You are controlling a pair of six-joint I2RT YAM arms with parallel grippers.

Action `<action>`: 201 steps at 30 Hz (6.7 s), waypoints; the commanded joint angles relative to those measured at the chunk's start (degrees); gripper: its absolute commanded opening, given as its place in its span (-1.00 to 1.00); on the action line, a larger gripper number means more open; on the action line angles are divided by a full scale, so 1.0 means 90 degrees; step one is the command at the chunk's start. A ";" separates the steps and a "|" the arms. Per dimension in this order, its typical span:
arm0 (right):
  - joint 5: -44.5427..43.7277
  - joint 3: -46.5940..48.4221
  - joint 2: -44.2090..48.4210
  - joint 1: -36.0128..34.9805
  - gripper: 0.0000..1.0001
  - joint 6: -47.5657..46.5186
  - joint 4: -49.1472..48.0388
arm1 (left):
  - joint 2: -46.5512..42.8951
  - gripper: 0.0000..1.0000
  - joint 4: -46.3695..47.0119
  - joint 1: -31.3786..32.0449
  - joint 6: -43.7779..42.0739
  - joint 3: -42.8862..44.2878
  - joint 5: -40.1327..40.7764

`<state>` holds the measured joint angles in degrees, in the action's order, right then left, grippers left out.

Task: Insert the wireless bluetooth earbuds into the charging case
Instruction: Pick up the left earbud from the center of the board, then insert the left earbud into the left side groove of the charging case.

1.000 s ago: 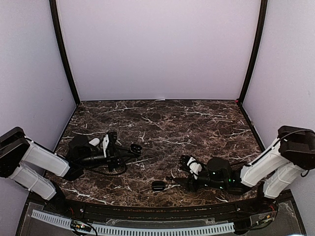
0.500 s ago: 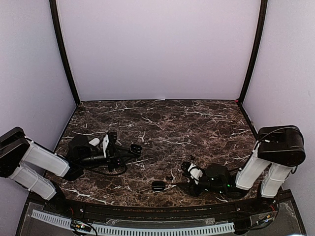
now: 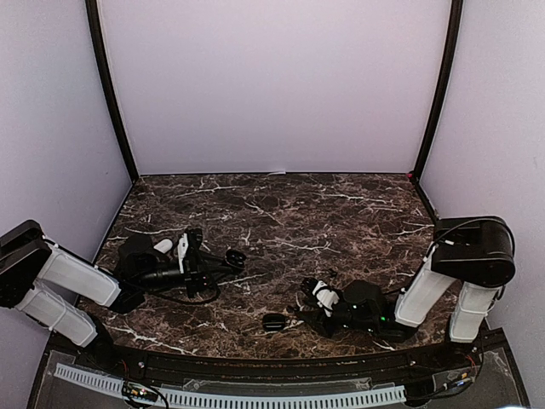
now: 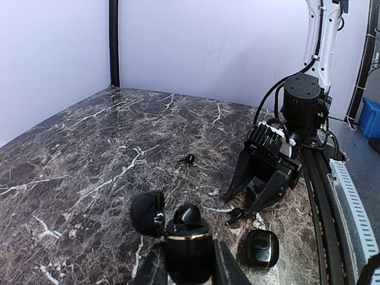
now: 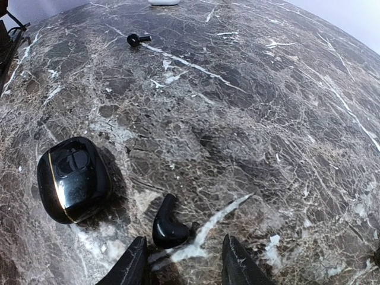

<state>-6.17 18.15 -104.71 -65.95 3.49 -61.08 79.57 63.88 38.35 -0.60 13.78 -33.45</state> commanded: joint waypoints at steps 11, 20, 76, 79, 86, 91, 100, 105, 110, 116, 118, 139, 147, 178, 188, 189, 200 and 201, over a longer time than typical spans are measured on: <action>0.0234 0.0236 -0.0368 0.0043 -0.40 -0.0171 0.0085 | -0.0042 -0.73 0.0270 -0.0052 0.0018 -0.0008 -0.0158; 0.0339 0.0336 -0.0389 0.0044 -0.60 -0.0197 0.0268 | -0.0042 -0.73 0.0258 -0.0051 0.0018 0.0000 -0.0184; 0.0997 0.1427 0.3509 -0.0010 -1.00 0.1732 0.4930 | 0.0075 -0.78 0.0820 0.0710 -0.1737 -0.0313 -0.0227; 0.1070 0.1605 0.3504 -0.0089 -1.00 0.1969 0.5094 | 0.0061 -0.78 0.0940 0.0718 -0.1778 -0.0372 -0.0219; 0.1030 0.1950 0.3440 -0.0378 -1.00 0.2239 0.5276 | 0.0046 -0.79 0.1075 0.0746 -0.1869 -0.0457 -0.0095; 0.1029 0.2341 0.3176 -0.0670 -1.00 0.2342 0.5314 | 0.0065 -0.80 0.1107 0.0767 -0.1915 -0.0467 -0.0049; 0.1072 0.2780 0.2738 -0.0905 -1.00 0.2590 0.5182 | 0.0065 -0.80 0.1147 0.0788 -0.1935 -0.0484 -0.0027; 0.1104 0.3248 0.2377 -0.0979 -1.00 0.2828 0.5294 | 0.0068 -0.79 0.1203 0.0816 -0.2033 -0.0518 -0.0015; 0.1056 0.3598 0.2062 -0.0993 -1.00 0.3186 0.5319 | 0.0046 -0.81 0.1347 0.0860 -0.2177 -0.0613 -0.0034; 0.0785 0.3842 0.1956 -0.0994 -1.00 0.3625 0.5409 | 0.0050 -0.86 0.1677 0.0965 -0.2565 -0.0795 -0.0049; 0.0642 0.3955 0.1938 -0.0994 -1.00 0.3732 0.5603 | 0.0055 -0.86 0.1702 0.0999 -0.2655 -0.0816 -0.0008; 0.0924 0.4146 0.1914 -0.1070 -1.00 0.3165 0.5916 | 0.0001 -0.90 0.2081 0.1198 -0.3087 -0.1029 -0.0109; 0.0960 0.3820 0.2260 -0.1141 -1.00 0.2948 0.5611 | 0.0155 -0.90 0.2544 0.1217 -0.3110 -0.1118 -0.0233; 0.0195 0.4563 0.1757 -0.1308 -1.00 0.2804 0.6362 | -0.0110 -0.90 0.1457 0.1315 -0.3288 -0.0873 0.0705; 0.0169 0.4855 0.1516 -0.1301 -1.00 0.2789 0.6618 | -0.0098 -0.90 0.1438 0.1334 -0.3322 -0.0854 0.0729; 0.0171 0.4872 0.1500 -0.1301 -1.00 0.2778 0.6623 | -0.0101 -0.90 0.1438 0.1335 -0.3322 -0.0864 0.0729; -0.0029 0.5047 0.1253 -0.1298 -1.00 0.2805 0.6774 | -0.0096 -0.90 0.1429 0.1354 -0.3341 -0.0857 0.0728; -0.0027 0.5057 0.1224 -0.1298 -1.00 0.2811 0.6773 | -0.0097 -0.90 0.1428 0.1363 -0.3345 -0.0857 0.0736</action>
<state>-5.19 61.87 -92.51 -77.25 28.99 0.21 79.77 76.49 50.15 -30.04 5.63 -26.94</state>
